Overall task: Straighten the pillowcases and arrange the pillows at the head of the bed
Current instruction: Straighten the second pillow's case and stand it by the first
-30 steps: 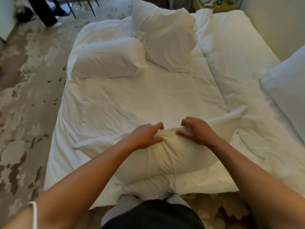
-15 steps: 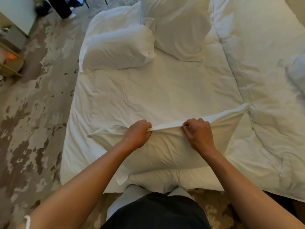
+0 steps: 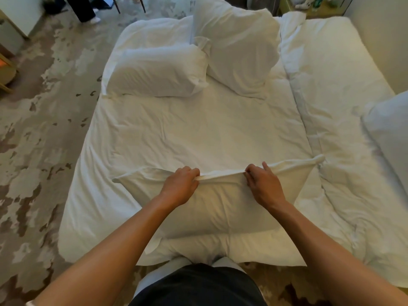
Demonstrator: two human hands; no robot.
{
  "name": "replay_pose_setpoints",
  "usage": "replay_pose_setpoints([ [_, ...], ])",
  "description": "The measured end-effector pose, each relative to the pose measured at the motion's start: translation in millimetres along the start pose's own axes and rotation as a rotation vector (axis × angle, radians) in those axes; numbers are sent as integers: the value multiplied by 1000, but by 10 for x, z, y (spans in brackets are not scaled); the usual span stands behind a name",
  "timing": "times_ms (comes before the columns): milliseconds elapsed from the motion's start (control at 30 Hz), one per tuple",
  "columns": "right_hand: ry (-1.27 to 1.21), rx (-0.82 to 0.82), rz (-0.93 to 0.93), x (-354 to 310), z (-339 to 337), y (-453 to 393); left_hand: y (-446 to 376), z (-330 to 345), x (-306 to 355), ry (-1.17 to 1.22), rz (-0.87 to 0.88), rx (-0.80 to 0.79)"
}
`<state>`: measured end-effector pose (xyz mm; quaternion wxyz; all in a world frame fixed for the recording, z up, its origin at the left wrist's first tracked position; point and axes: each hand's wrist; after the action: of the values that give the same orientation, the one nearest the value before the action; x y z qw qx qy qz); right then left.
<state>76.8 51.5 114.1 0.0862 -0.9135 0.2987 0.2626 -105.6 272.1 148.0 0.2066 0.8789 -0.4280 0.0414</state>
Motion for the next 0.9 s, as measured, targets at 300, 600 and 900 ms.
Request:
replay_pose_setpoints([
  [300,88,-177,74,-162,-7,243,-3,77,-183,139,67,-146],
  [600,142,-122,176,-336,15,167,-149,168,-425,172,103,-168],
  [900,192,0,78,-427,-56,305,-44,193,-566,197,98,-161],
])
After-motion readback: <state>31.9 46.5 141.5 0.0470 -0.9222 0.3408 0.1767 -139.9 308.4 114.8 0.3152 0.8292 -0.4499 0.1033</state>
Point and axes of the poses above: each hand's wrist, its own y-axis away from the middle knuckle, its own z-axis out of the palm, x = y × z, and after that the axes turned 10 degrees about -z, right-handed
